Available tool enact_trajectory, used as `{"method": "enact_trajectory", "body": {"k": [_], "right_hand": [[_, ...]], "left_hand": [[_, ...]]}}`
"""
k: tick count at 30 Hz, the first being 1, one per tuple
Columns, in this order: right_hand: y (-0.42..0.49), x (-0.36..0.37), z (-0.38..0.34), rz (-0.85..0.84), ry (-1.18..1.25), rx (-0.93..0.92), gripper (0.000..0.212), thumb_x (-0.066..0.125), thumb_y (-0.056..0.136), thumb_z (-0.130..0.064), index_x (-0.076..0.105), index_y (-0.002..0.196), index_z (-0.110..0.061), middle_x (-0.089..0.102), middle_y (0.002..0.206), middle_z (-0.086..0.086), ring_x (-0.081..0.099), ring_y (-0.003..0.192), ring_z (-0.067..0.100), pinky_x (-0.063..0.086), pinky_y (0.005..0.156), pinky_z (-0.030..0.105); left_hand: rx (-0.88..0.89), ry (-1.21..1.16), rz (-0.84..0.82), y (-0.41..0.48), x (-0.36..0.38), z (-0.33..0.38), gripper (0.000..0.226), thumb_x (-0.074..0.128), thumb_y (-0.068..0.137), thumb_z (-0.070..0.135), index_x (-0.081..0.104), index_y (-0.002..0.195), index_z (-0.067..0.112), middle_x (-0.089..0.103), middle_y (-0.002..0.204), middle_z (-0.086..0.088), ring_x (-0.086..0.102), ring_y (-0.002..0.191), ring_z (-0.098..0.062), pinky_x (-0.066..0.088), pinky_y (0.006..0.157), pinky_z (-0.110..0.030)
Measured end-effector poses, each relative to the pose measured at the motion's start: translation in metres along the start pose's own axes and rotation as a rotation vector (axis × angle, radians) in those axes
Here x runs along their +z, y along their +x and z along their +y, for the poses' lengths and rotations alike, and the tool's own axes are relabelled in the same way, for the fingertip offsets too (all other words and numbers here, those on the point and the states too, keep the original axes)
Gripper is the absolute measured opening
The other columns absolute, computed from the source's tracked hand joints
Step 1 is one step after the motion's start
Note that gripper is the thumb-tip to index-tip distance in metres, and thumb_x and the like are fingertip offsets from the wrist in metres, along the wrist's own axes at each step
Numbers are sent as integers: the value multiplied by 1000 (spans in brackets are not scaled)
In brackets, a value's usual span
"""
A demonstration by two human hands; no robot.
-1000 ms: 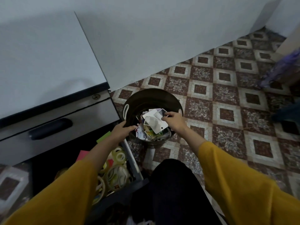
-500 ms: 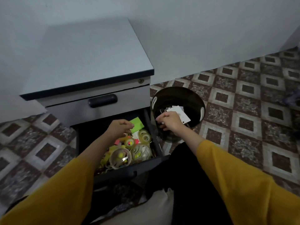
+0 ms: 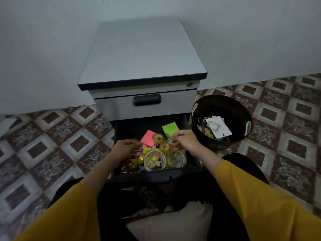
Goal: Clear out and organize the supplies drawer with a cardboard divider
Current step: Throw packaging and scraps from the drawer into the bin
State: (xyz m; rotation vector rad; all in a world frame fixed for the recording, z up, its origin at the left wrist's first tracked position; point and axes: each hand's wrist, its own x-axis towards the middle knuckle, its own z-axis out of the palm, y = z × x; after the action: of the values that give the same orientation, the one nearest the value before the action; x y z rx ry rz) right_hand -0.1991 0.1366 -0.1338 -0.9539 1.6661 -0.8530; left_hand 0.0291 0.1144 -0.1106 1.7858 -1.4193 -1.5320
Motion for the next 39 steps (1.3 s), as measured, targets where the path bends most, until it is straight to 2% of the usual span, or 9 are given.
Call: {"method": "enact_trajectory", "body": {"k": [3, 9, 14, 19, 24, 27, 31, 36, 39], "right_hand": [[6, 10, 5, -8, -23, -3, 10, 63, 86, -4, 71, 80, -3, 64, 73, 4, 61, 69, 20, 49, 61, 25], [21, 23, 13, -71, -131, -30, 16, 64, 86, -5, 70, 72, -10, 64, 72, -2, 59, 63, 13, 46, 54, 15], [31, 28, 26, -96, -207, -21, 23, 66, 84, -7, 67, 65, -19, 68, 80, 5, 58, 60, 14, 53, 68, 31], [40, 31, 43, -113, -394, -32, 4, 68, 83, -10, 71, 83, -9, 65, 84, 6, 57, 81, 17, 43, 72, 23], [46, 34, 56, -131, -582, 12, 17, 65, 84, -11, 72, 99, -7, 69, 105, 9, 62, 100, 23, 46, 80, 26], [48, 33, 64, -154, -645, 70, 24, 63, 85, -13, 68, 109, -11, 67, 110, 8, 61, 104, 24, 47, 82, 27], [52, 34, 68, -103, -814, 42, 22, 59, 83, -11, 69, 103, -14, 68, 102, 9, 61, 97, 27, 53, 76, 33], [58, 33, 70, -9, -918, -44, 22, 57, 83, -9, 70, 101, -13, 66, 103, 10, 51, 111, 28, 44, 91, 31], [59, 30, 68, -21, -922, -27, 25, 57, 82, -8, 69, 105, -10, 65, 106, 11, 51, 113, 29, 48, 89, 33]], "left_hand": [[-28, 3, 21, 1, -2, -4, 22, 45, 96, 1, 59, 79, 2, 57, 73, -8, 55, 37, 2, 40, 37, -9], [-84, 42, 33, 12, -10, -18, 23, 41, 98, 5, 61, 103, -5, 62, 83, -9, 57, 41, 4, 41, 40, -8], [-139, 164, -35, 26, -12, -39, 19, 46, 97, 9, 64, 98, 2, 63, 79, -3, 59, 63, -9, 45, 46, -10], [-118, 351, -96, 50, -7, -46, 9, 59, 91, 18, 68, 88, 17, 63, 87, -4, 58, 77, -16, 45, 66, -23], [-120, 326, -123, 63, -5, -57, 13, 61, 90, 17, 69, 100, 16, 64, 98, -8, 55, 80, -16, 42, 70, -26], [-158, 349, -136, 66, -5, -65, 9, 60, 90, 14, 69, 87, 13, 63, 83, -7, 54, 67, -14, 42, 62, -25], [-284, 384, -251, 65, 3, -70, 32, 57, 91, 15, 58, 60, 8, 57, 51, -2, 51, 50, -15, 41, 51, -21], [-269, 401, -340, 65, 14, -66, 32, 53, 94, 15, 49, 63, 9, 46, 41, 7, 37, 47, -10, 29, 52, -23], [-251, 342, -330, 64, 15, -63, 15, 54, 93, 13, 64, 90, 3, 55, 52, -3, 46, 54, -20, 37, 54, -30]]}}
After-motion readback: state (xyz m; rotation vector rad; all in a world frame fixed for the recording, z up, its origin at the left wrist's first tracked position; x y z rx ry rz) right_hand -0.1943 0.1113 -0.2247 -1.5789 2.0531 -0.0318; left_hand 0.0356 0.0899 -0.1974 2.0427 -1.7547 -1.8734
